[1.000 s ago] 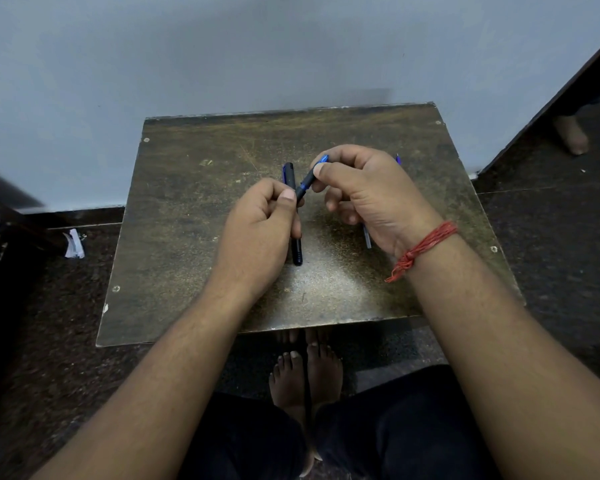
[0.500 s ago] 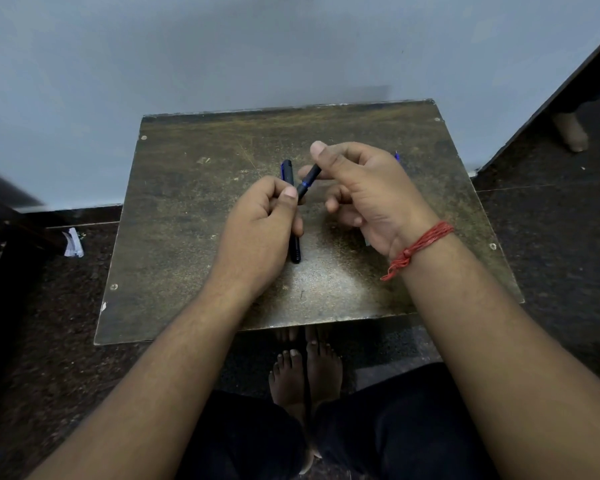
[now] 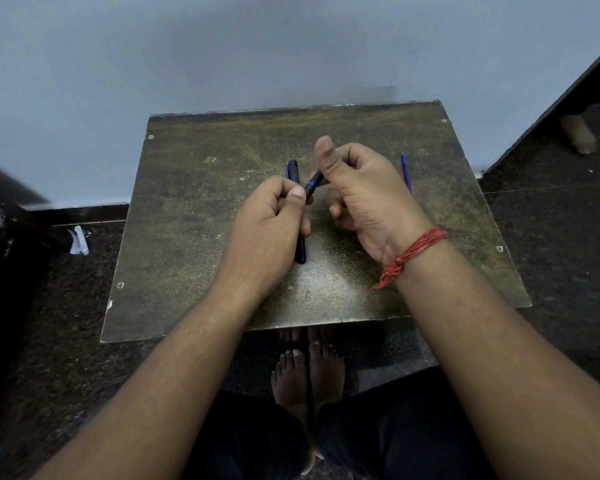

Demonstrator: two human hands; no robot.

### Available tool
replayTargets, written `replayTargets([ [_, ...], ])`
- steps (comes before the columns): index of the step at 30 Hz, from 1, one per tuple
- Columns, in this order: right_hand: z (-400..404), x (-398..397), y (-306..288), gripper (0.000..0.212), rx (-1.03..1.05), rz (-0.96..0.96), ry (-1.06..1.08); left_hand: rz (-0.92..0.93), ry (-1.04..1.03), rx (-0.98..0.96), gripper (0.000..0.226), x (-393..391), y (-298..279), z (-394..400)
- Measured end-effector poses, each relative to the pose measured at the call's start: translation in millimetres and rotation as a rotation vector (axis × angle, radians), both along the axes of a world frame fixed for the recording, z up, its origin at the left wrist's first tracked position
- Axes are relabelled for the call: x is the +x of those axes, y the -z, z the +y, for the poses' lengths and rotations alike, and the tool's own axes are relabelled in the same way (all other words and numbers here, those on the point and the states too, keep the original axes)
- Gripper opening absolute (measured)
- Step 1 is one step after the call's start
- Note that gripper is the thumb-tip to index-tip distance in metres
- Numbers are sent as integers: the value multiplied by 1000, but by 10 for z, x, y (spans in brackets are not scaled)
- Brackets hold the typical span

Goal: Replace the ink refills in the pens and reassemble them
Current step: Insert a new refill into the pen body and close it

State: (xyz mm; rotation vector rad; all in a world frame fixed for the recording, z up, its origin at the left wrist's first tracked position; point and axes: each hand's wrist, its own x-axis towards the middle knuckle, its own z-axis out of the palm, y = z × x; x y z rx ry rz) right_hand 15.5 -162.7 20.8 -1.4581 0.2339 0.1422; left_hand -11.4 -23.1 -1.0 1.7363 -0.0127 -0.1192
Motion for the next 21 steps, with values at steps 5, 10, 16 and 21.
replayTargets([
  [5,-109,14,-21,18,123,-5,-20,-1,-9,14,25,6,3,27],
  [10,-138,26,-5,9,173,-20,-71,3,-10,14,24,0,-1,26],
  [16,-76,29,21,21,122,-9,-7,-13,2,20,23,-9,-14,9],
  [21,-69,18,27,16,124,-2,-31,-15,-14,38,25,-10,-27,15],
])
